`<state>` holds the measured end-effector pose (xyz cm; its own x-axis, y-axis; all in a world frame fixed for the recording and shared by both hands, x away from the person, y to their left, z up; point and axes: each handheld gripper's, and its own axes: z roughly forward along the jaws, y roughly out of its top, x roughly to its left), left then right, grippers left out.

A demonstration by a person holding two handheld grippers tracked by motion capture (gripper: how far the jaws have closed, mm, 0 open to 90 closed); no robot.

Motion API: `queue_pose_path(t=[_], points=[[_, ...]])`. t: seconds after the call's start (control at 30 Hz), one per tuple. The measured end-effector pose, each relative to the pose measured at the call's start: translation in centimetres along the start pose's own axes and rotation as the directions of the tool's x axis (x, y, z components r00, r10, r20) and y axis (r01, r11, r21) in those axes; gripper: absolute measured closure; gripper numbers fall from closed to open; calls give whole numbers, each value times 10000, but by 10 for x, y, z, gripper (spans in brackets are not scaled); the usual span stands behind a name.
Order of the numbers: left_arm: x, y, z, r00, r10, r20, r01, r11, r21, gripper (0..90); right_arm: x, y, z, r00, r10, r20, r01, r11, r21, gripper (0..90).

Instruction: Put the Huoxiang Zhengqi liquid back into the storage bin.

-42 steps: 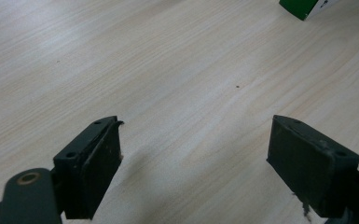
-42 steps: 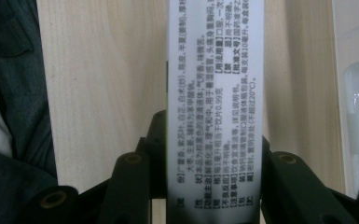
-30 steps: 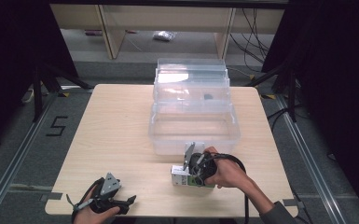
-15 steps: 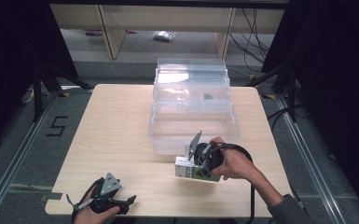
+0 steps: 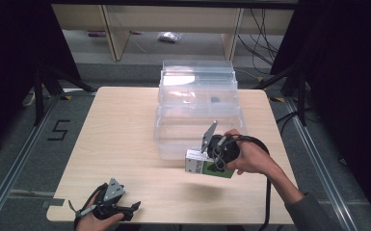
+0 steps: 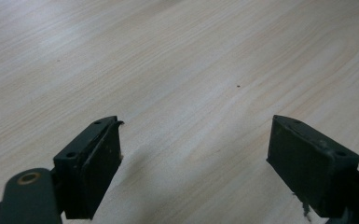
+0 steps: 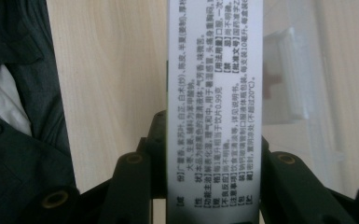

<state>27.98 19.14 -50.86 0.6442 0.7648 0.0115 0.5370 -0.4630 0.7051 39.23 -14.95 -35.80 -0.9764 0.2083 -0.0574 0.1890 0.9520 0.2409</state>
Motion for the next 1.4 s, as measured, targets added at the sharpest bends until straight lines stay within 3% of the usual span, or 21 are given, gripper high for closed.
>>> queue_pose_path(t=[0.07,0.1,0.2,0.5,0.57,0.6,0.73,0.83,0.87,1.13,1.23,1.27,1.4], points=[[0,0,0,10000,-6,-21,6,10000,15,167,-3,-1,-5,9999,104,110,-103,9999,-38,653],[0,0,0,10000,-29,-27,29,10000,9,167,-5,-1,-7,9999,-107,123,109,9999,-104,653],[0,0,-1,10000,-37,1,37,10000,-6,167,-11,-3,-18,9992,284,282,-282,9996,-84,653],[0,0,0,10000,-53,-59,53,10000,-53,167,-34,-3,-36,9983,152,560,-152,9999,1,653],[0,0,0,10000,-51,-66,51,10000,-64,167,-37,-3,-40,9965,572,613,-574,9984,6,653],[0,0,0,10000,-28,-61,28,10000,-45,167,-42,-3,-41,9976,299,621,-298,9996,-22,653],[0,0,0,10000,-30,-57,30,10000,-28,167,-54,-3,-47,9962,406,772,-405,9992,-30,652],[0,0,0,10000,-84,-4,84,10000,-32,167,-58,-4,-47,9948,659,783,-662,9978,17,653],[0,0,0,10000,-79,-8,79,10000,-27,167,-61,-4,-48,9957,478,797,-480,9988,16,653],[0,0,-1,10000,-46,46,46,10000,-3,167,-83,-3,-43,9924,715,999,-745,9969,266,653],[0,-1,1,10000,-89,-29,89,10000,-22,167,-90,-3,-41,9931,404,1102,-426,9989,176,653],[0,-1,1,9999,-151,-11,151,9999,-71,167,-94,-3,-39,9921,726,1027,-755,9968,249,653],[1,0,0,9999,-81,75,81,10000,-24,167,-102,-3,-34,9921,788,974,-819,9962,282,653]])
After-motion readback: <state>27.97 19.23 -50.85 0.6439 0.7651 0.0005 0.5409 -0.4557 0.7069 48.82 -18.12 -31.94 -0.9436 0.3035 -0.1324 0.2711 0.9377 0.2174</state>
